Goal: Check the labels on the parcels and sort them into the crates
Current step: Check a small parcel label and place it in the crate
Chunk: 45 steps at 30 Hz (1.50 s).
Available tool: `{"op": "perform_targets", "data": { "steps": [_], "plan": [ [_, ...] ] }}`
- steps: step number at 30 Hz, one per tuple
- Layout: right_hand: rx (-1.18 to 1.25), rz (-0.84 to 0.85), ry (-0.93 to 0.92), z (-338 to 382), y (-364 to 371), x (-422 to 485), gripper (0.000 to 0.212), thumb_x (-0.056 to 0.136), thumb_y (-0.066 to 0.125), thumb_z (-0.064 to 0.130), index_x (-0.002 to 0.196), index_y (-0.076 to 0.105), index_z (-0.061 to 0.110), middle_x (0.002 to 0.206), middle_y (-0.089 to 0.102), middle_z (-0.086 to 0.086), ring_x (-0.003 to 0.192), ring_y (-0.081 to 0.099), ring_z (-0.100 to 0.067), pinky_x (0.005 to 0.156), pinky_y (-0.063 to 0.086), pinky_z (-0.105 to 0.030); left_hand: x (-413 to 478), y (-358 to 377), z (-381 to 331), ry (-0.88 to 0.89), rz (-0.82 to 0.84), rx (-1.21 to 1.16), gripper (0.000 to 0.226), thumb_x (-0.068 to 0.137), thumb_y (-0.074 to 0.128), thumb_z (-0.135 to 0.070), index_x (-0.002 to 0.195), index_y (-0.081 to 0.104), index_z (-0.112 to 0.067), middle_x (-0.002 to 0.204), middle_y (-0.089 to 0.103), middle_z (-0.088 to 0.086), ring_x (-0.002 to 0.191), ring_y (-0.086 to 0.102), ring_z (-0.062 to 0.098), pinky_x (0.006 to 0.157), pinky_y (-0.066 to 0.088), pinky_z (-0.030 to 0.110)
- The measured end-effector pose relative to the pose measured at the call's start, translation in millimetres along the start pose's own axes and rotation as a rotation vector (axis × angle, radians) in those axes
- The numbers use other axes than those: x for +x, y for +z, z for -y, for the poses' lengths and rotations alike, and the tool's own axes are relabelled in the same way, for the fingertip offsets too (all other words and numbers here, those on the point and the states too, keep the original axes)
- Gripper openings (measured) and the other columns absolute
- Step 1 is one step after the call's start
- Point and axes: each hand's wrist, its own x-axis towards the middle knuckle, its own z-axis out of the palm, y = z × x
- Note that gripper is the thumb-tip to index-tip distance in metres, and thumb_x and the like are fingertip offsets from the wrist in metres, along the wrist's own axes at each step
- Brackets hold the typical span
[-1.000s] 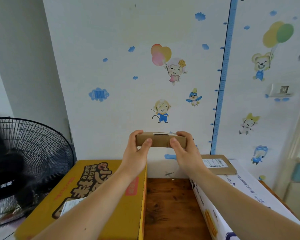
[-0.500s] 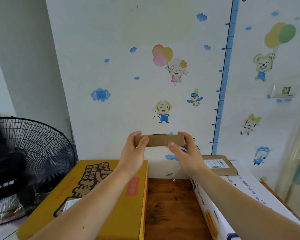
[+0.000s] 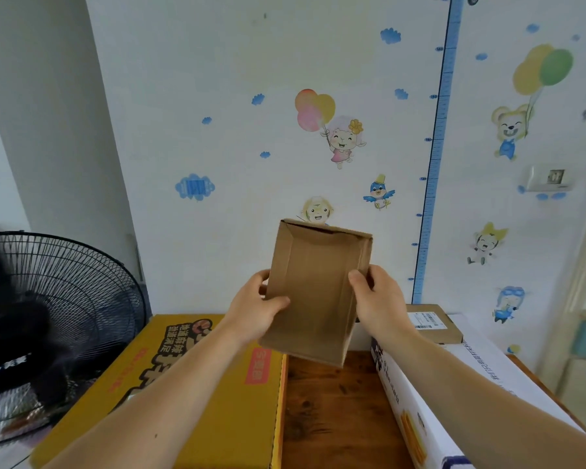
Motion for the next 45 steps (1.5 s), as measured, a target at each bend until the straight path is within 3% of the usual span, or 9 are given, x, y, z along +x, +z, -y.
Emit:
{"op": "perform_targets", "data": {
  "steps": [4, 8, 13, 16, 23, 31, 37, 41, 45],
  "plan": [
    [0.065, 0.075, 0.040, 3.3, -1.8, -3.9, 0.022, 0.100, 0.050, 0.037, 0.112, 0.055, 0.019, 0.101, 0.063, -0.004, 0.086, 0.059, -0.017, 0.084, 0.054, -0.039, 1.2, 0.9, 3.1, -0.003, -0.056, -0.061, 0.043, 0.097, 0.058, -0.018, 0.138, 0.047, -0.022, 0.114, 0.061, -0.006, 0.104, 0.059, 0.015, 0.088, 0.049, 0.034],
    [0.120, 0.288, 0.117, -0.6, 4.9, -14.7, 0.075, 0.098, 0.060, 0.027, 0.154, 0.013, 0.041, 0.104, 0.053, 0.003, 0.079, 0.058, -0.013, 0.067, 0.055, -0.025, 6.2, 2.1, -4.0, -0.014, -0.200, -0.202, 0.046, 0.099, 0.056, -0.021, 0.142, 0.041, -0.022, 0.111, 0.058, -0.006, 0.099, 0.058, 0.011, 0.086, 0.044, 0.033],
    [0.241, 0.215, 0.120, -0.1, 10.2, -11.7, 0.038, 0.100, 0.054, 0.025, 0.133, 0.043, 0.041, 0.109, 0.059, -0.005, 0.066, 0.062, -0.016, 0.081, 0.058, -0.048, 3.6, -2.7, -3.6, 0.011, -0.209, -0.229, 0.039, 0.093, 0.062, -0.012, 0.122, 0.042, -0.029, 0.133, 0.048, -0.002, 0.109, 0.058, 0.018, 0.095, 0.052, 0.043],
    [0.257, 0.151, 0.113, 3.8, 11.0, -9.5, 0.018, 0.102, 0.049, 0.029, 0.120, 0.055, 0.031, 0.111, 0.056, 0.002, 0.069, 0.063, -0.014, 0.084, 0.059, -0.044, -0.9, -3.5, -2.0, 0.051, -0.115, -0.188, 0.021, 0.093, 0.063, -0.018, 0.108, 0.056, -0.030, 0.140, 0.047, -0.012, 0.123, 0.050, 0.011, 0.106, 0.043, 0.038],
    [0.283, 0.182, 0.083, 3.2, 11.1, -8.6, 0.038, 0.095, 0.063, 0.027, 0.131, 0.054, 0.021, 0.110, 0.062, -0.004, 0.081, 0.073, -0.018, 0.073, 0.058, -0.023, -6.0, -4.6, -2.5, 0.070, -0.025, -0.266, 0.053, 0.095, 0.062, -0.021, 0.143, 0.043, -0.030, 0.124, 0.053, -0.013, 0.109, 0.060, 0.012, 0.102, 0.049, 0.036],
    [0.324, 0.142, 0.058, 6.7, 13.0, -7.8, 0.020, 0.095, 0.063, 0.024, 0.113, 0.065, 0.017, 0.103, 0.065, -0.001, 0.078, 0.074, -0.019, 0.081, 0.061, -0.036, -2.3, 1.9, 1.3, 0.108, -0.112, -0.044, 0.010, 0.098, 0.053, -0.033, 0.107, 0.048, -0.031, 0.117, 0.055, 0.009, 0.092, 0.060, 0.019, 0.092, 0.052, 0.044],
    [0.285, 0.134, 0.023, 6.2, 12.4, -8.0, 0.008, 0.095, 0.065, 0.021, 0.102, 0.066, 0.021, 0.099, 0.065, -0.001, 0.076, 0.074, -0.019, 0.083, 0.060, -0.037, -1.1, 3.1, 9.9, 0.113, -0.115, -0.031, 0.013, 0.098, 0.053, -0.034, 0.110, 0.051, -0.029, 0.118, 0.055, 0.004, 0.101, 0.058, 0.021, 0.080, 0.044, 0.029],
    [0.305, 0.129, 0.033, 7.7, 10.9, -10.2, 0.014, 0.100, 0.055, 0.028, 0.100, 0.067, 0.021, 0.102, 0.058, 0.008, 0.087, 0.066, -0.017, 0.077, 0.060, -0.027, -4.9, -2.2, 9.9, 0.088, -0.119, -0.142, 0.018, 0.100, 0.048, -0.030, 0.115, 0.058, -0.026, 0.124, 0.053, -0.010, 0.116, 0.051, 0.011, 0.091, 0.039, 0.023],
    [0.232, 0.131, 0.069, 7.8, 12.3, -10.2, 0.023, 0.098, 0.056, 0.029, 0.121, 0.058, 0.025, 0.110, 0.057, 0.009, 0.095, 0.061, -0.015, 0.090, 0.057, -0.041, -2.4, -1.8, 13.4, 0.074, -0.125, -0.119, 0.024, 0.096, 0.058, -0.032, 0.119, 0.056, -0.026, 0.136, 0.041, -0.013, 0.131, 0.039, 0.010, 0.109, 0.034, 0.032]
  ]
}}
